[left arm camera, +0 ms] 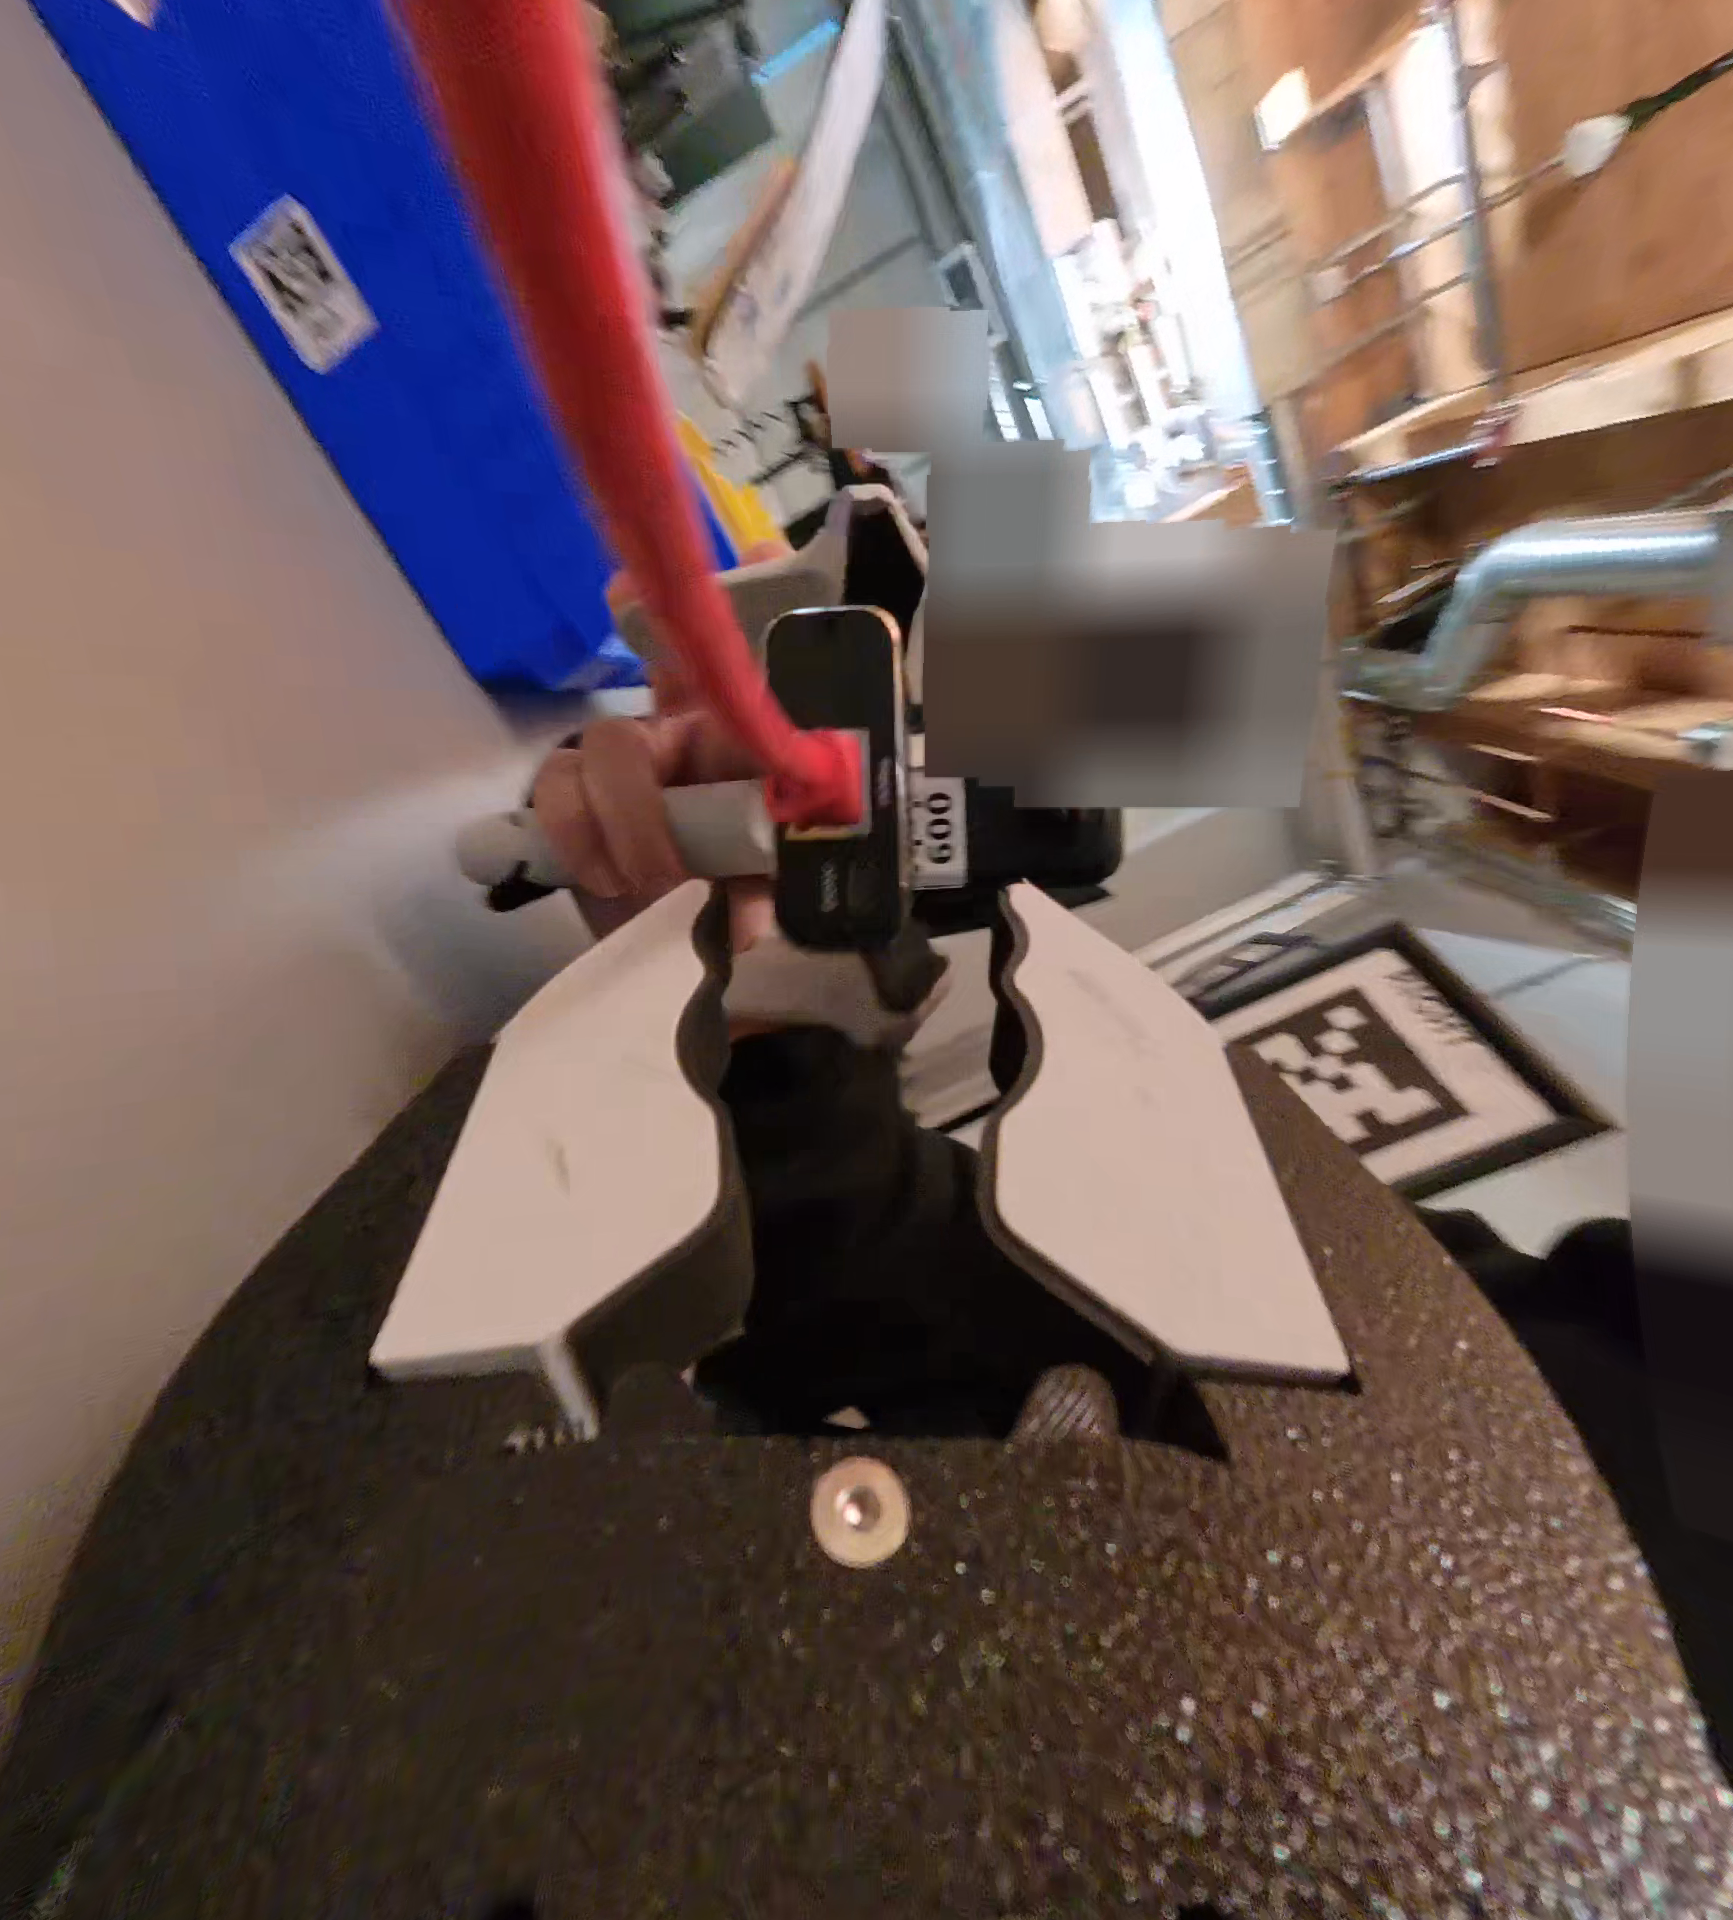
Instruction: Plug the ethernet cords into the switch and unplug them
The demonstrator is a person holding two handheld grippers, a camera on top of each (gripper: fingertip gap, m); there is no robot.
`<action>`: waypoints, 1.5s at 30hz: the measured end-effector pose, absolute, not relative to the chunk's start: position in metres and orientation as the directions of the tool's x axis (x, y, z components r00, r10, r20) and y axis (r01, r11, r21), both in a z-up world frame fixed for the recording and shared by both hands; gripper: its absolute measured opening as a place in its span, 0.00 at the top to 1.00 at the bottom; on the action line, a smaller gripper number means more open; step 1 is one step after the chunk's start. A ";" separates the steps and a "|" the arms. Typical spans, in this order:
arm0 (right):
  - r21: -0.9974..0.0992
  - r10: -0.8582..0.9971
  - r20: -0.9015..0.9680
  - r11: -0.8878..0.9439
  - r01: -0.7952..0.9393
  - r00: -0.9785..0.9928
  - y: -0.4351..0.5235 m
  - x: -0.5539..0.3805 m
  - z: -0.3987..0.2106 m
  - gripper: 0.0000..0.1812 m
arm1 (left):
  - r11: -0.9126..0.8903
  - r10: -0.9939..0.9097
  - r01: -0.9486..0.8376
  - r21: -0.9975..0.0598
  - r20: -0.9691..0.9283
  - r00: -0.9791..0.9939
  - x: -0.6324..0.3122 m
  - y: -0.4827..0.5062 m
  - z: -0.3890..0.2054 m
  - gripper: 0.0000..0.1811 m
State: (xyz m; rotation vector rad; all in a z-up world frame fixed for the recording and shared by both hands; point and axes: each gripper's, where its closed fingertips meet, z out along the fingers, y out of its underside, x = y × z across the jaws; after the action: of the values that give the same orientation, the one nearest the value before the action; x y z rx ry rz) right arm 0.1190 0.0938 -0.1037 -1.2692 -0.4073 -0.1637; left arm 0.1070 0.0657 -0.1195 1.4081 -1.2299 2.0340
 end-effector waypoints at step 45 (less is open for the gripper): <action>-0.850 -0.355 0.468 0.072 0.522 0.810 0.115 0.149 -0.084 0.63 | -0.568 -0.283 -0.571 -0.593 0.792 -0.542 0.138 0.094 -0.097 0.84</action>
State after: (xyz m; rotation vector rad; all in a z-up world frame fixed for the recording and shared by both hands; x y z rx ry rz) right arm 0.1492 0.1146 -0.0844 -1.3458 -0.1511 -0.6627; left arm 0.1383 0.0939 -0.0972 1.3894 -1.3481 2.2252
